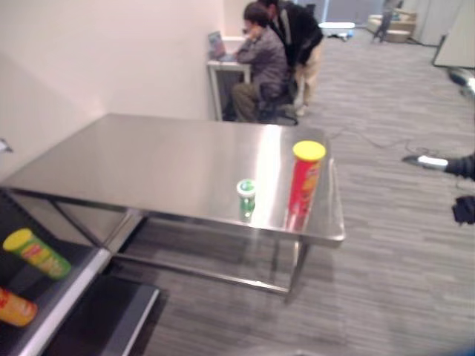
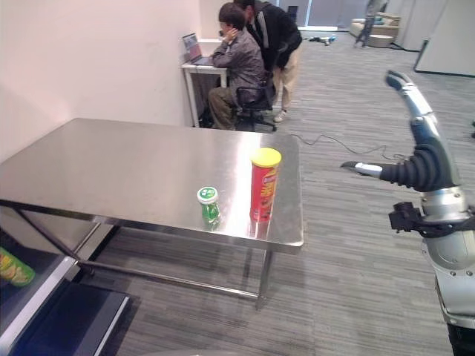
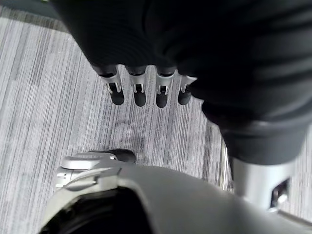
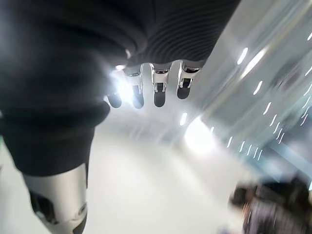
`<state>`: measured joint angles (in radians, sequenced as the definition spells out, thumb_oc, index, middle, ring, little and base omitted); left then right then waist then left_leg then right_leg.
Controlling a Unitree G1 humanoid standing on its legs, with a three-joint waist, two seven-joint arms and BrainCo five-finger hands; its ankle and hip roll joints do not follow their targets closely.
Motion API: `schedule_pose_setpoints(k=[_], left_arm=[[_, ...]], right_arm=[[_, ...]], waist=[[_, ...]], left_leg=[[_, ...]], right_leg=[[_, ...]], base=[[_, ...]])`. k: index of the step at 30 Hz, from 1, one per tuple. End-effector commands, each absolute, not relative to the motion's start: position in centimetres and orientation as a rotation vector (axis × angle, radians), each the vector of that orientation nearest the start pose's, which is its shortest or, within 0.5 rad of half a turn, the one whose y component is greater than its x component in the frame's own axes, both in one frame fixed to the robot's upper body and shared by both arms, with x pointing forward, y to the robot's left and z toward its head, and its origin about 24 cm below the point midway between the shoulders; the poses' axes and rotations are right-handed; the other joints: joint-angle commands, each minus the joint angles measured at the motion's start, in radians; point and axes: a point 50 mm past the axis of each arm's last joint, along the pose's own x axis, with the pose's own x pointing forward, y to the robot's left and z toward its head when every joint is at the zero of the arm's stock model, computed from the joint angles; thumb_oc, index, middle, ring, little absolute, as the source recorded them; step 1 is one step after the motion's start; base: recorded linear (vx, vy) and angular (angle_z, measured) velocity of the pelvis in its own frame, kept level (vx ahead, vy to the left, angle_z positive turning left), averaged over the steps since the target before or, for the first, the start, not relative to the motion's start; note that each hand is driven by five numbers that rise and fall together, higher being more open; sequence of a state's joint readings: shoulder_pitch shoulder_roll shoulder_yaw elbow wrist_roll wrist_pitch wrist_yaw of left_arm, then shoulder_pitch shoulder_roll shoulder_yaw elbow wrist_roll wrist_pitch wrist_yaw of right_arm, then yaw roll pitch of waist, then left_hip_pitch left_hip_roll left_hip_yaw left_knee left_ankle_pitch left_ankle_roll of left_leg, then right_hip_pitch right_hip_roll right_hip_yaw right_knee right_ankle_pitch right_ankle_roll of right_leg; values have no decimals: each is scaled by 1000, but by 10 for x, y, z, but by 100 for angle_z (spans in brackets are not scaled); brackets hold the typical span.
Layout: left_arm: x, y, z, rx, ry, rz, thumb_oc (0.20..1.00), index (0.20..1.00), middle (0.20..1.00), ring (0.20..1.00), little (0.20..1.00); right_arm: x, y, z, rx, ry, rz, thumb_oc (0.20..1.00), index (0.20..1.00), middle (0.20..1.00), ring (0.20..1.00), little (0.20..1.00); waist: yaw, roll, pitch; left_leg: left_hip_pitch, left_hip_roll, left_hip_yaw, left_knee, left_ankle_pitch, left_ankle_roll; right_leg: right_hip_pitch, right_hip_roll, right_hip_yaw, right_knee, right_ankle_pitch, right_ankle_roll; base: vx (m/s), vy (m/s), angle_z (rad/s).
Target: Put the goods on the table back onto the shelves and tidy them up.
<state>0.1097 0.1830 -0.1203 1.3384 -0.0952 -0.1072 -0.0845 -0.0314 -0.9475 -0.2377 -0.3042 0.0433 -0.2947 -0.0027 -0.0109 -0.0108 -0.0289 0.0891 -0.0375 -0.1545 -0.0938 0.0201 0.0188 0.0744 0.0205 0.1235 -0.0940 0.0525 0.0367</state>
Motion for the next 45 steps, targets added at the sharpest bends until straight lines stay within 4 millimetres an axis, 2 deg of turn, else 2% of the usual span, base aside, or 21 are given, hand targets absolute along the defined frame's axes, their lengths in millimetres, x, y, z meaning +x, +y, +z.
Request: schedule_pose_setpoints(k=[1, 13, 24, 25, 34, 45], left_arm=[[36, 210, -175, 136, 1349, -57, 1000, 1000, 1000, 1000, 1000], [40, 207, -175, 119, 1345, -46, 1000, 1000, 1000, 1000, 1000], [39, 207, -175, 72, 1340, -12, 1000, 1000, 1000, 1000, 1000], [41, 208, -175, 47, 1329, 11, 1000, 1000, 1000, 1000, 1000], [41, 207, -175, 38, 1326, 6, 1000, 1000, 1000, 1000, 1000], [46, 208, -174, 51, 1312, 19, 1000, 1000, 1000, 1000, 1000]], right_arm=[[241, -255, 252, -904, -722, 104, 1000, 1000, 1000, 1000, 1000], [293, -240, 223, -866, -506, 227, 1000, 1000, 1000, 1000, 1000], [301, -233, 218, -855, -458, 297, 1000, 1000, 1000, 1000, 1000], [306, -225, 208, -852, -414, 365, 1000, 1000, 1000, 1000, 1000], [314, -221, 194, -901, -344, 402, 1000, 1000, 1000, 1000, 1000], [319, -223, 208, -854, -445, 270, 1000, 1000, 1000, 1000, 1000]], waist=[[63, -36, -15], [93, -47, -13], [98, -54, -9], [104, -61, -7], [106, -64, -3], [112, -61, 2]], left_leg=[[-29, 10, -36, 7, -30, -6], [-28, 6, -52, 7, -24, -8], [-29, 5, -55, 7, -22, -10], [-29, 5, -59, 7, -20, -11], [-28, 4, -63, 7, -22, -12], [-25, 4, -69, 7, -26, -8]], right_leg=[[29, -31, 25, 9, -57, 39], [39, -39, -1, 8, -58, 36], [39, -41, -8, 8, -57, 37], [41, -41, -10, 8, -58, 38], [46, -42, -15, 7, -62, 38], [51, -43, -18, 8, -68, 35]], base=[[23, 11, 9], [-7, 7, 6], [0, 0, 0], [0, 0, 0], [6, -2, 5], [1, 0, 0]])
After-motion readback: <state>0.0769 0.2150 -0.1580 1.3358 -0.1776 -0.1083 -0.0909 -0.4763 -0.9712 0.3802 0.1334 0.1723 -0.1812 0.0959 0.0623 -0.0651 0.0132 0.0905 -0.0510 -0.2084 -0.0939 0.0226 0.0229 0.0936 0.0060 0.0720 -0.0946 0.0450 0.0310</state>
